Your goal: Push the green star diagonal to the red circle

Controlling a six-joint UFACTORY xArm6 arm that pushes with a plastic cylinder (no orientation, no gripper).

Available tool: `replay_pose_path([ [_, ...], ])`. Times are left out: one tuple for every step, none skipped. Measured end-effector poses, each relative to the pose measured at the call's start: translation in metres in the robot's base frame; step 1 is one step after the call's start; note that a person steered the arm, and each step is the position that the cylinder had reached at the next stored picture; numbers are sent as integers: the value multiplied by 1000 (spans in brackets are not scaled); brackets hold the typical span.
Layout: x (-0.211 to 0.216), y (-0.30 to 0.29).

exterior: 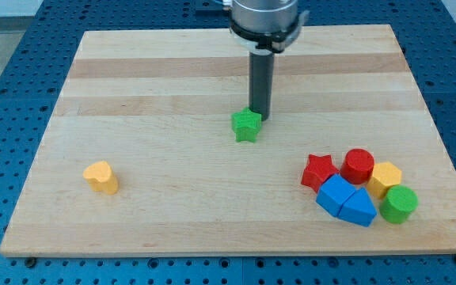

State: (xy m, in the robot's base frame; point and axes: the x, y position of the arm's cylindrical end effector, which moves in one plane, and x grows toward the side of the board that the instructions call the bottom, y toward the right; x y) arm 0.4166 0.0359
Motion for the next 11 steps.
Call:
replay_pose_path([
  [0, 0],
  [-12, -13],
  [-24, -43],
  [-23, -73],
  [-10, -90],
  [8, -86],
  [16, -75],
  [18, -72],
  [23, -48],
  [23, -30],
  [23, -28],
])
